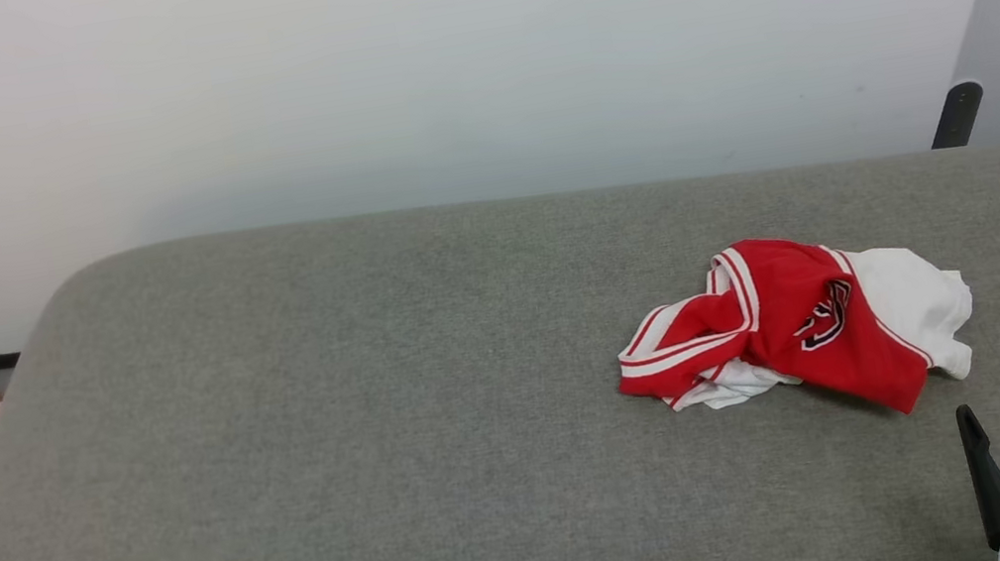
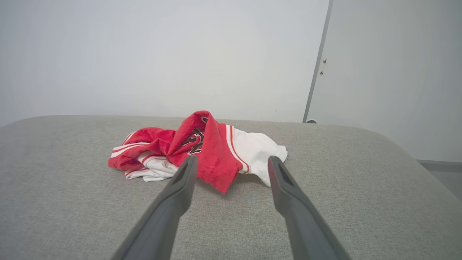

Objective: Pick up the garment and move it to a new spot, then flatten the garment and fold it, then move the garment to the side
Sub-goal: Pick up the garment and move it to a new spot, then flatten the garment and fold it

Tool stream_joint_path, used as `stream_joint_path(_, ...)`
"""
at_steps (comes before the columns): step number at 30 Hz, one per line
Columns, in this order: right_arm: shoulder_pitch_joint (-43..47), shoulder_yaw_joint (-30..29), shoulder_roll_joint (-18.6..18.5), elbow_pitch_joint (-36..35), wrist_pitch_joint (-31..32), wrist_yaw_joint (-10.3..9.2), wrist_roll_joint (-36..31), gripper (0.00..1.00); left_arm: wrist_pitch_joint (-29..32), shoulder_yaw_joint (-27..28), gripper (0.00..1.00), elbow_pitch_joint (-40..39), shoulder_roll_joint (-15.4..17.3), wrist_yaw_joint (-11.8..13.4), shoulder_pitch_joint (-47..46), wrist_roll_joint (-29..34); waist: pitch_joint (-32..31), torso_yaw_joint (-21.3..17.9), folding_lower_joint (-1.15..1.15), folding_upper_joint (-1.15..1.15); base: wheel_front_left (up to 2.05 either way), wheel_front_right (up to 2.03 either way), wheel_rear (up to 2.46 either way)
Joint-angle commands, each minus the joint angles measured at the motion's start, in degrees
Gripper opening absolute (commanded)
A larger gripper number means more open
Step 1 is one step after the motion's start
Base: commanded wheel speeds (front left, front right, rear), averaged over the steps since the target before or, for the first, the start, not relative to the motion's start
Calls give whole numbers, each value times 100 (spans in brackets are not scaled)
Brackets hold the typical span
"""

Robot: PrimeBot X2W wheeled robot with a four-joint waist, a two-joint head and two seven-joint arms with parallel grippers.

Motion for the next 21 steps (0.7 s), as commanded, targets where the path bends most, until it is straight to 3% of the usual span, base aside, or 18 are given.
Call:
stream_joint_path(1,45,-11,29,-40,5,-4,52,100,-23,0,100,4,-4,-19,89,69,-20,-24,0,0,0,0,0)
stream_joint_path(21,-5,27,119,-20,-36,-4,49,100,-24,-125,100,25,-36,-44,88,24,65,-117,0,0,0,0,0)
